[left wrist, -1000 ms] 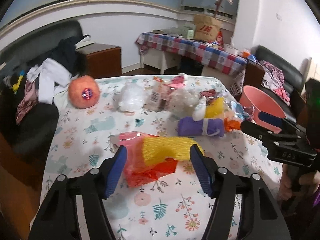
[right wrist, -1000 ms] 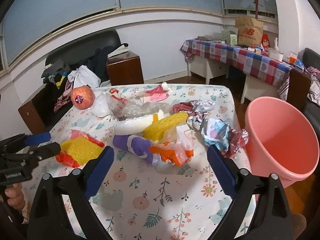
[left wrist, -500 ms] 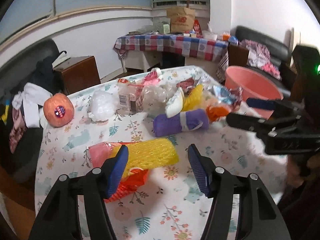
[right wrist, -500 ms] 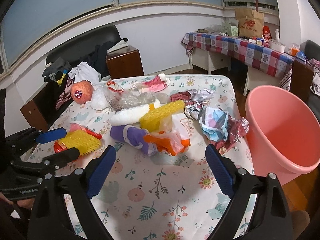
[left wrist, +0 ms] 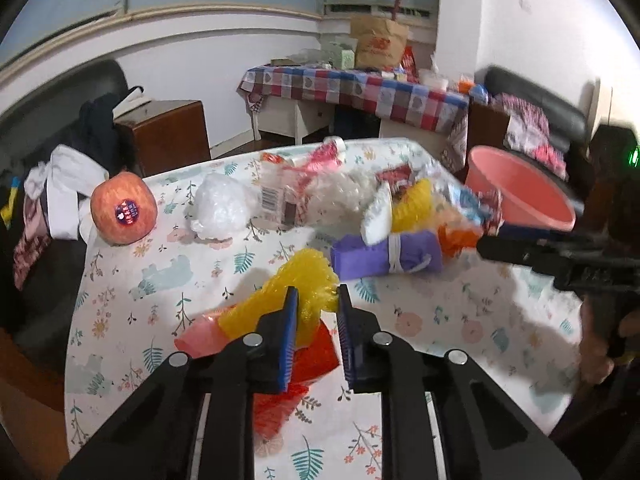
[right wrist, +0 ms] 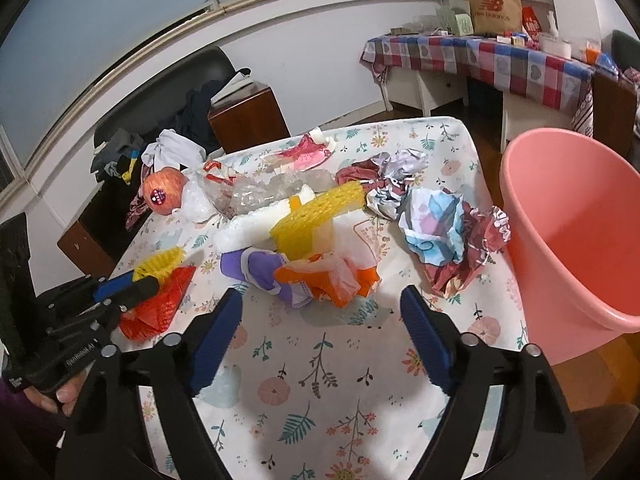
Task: Collect trash
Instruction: 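Grasp the yellow foam net with the left tool while the right tool grasps a white paper packet, then carry the foam net and paper packet over the pink bucket with both tools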
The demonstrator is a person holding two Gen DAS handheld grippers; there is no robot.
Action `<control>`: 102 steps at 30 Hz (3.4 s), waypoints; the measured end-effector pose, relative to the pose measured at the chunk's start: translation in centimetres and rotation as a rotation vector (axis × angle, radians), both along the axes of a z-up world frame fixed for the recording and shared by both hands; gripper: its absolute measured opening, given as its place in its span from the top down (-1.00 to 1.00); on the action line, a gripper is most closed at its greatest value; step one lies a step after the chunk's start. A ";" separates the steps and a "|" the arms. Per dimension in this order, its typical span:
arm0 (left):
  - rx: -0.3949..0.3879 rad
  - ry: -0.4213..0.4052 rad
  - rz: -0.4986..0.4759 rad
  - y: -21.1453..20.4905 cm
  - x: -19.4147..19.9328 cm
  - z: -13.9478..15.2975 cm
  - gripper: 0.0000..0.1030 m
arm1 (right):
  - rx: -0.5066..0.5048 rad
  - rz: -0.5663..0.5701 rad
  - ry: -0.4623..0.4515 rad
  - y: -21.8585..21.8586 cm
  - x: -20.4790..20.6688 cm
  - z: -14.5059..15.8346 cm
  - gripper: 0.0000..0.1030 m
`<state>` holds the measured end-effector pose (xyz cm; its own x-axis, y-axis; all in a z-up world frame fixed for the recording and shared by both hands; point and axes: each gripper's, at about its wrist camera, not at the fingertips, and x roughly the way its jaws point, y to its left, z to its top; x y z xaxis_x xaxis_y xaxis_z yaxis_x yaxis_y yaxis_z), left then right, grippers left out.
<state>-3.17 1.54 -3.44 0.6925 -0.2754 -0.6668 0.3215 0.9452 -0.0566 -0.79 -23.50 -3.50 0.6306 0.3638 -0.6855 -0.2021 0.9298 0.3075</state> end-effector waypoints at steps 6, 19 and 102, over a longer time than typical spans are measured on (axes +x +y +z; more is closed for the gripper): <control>-0.147 0.007 0.040 2.2 0.8 1.4 0.73 | 0.042 0.029 -0.009 0.2 1.6 1.3 -0.31; -0.240 0.014 0.092 3.8 2.6 2.5 0.75 | 0.033 -0.003 0.123 -0.5 5.0 -0.9 0.50; -0.049 0.183 -0.279 -33.0 10.9 -2.2 0.71 | -0.098 -0.476 0.043 -19.7 1.5 -1.7 0.91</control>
<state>7.70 -31.43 -5.66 0.4557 -0.4725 -0.7544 0.5479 0.8168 -0.1806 0.67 -43.24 -5.21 0.6819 -0.0258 -0.7310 0.2632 0.9411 0.2124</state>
